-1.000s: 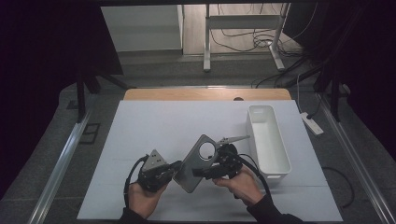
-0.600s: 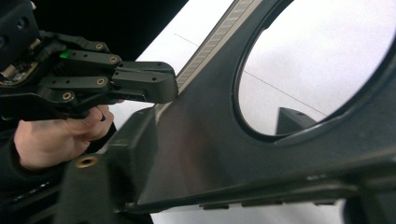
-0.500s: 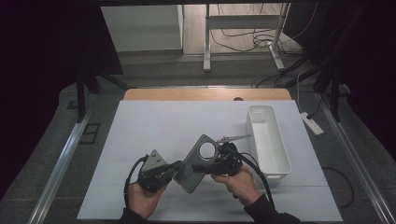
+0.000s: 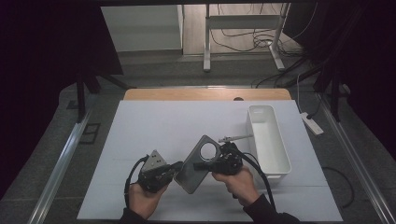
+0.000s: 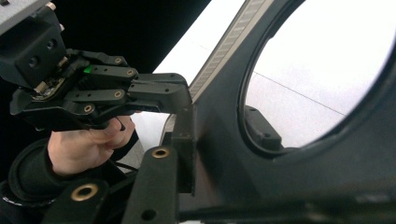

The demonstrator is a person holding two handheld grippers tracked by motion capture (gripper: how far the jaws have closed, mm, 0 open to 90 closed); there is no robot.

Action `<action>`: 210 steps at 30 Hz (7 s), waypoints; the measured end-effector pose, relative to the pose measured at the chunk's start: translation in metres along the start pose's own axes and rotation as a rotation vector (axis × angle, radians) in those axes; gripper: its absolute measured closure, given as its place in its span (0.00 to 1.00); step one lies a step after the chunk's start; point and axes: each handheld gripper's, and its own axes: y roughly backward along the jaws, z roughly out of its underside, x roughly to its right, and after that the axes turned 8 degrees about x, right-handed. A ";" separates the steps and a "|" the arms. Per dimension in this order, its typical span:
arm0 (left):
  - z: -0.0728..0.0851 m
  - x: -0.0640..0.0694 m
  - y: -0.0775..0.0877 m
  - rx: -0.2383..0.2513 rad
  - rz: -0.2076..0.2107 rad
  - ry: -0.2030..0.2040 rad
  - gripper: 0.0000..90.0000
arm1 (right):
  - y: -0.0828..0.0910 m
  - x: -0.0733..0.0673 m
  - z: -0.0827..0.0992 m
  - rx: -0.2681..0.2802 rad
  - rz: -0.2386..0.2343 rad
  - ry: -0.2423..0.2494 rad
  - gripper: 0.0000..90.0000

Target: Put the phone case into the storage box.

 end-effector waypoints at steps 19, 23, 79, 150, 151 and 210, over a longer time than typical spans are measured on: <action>0.002 0.000 0.000 0.004 0.021 -0.002 0.97 | 0.001 0.006 0.001 0.029 -0.042 -0.100 0.92; 0.002 -0.001 -0.001 0.004 0.032 -0.002 0.95 | 0.002 0.006 0.001 0.040 -0.059 -0.124 0.95; 0.013 -0.016 -0.015 -0.063 0.452 0.031 0.00 | 0.019 -0.031 0.000 -0.098 -0.046 0.349 0.96; 0.010 -0.008 -0.016 -0.126 0.615 -0.004 0.94 | 0.019 -0.047 -0.003 -0.081 -0.080 0.457 0.39; 0.010 -0.008 -0.015 -0.127 0.599 -0.006 0.94 | 0.020 -0.047 -0.004 -0.070 -0.065 0.454 0.36; 0.009 0.005 -0.011 -0.134 0.228 0.049 0.94 | 0.040 -0.035 -0.017 0.115 0.281 0.404 0.00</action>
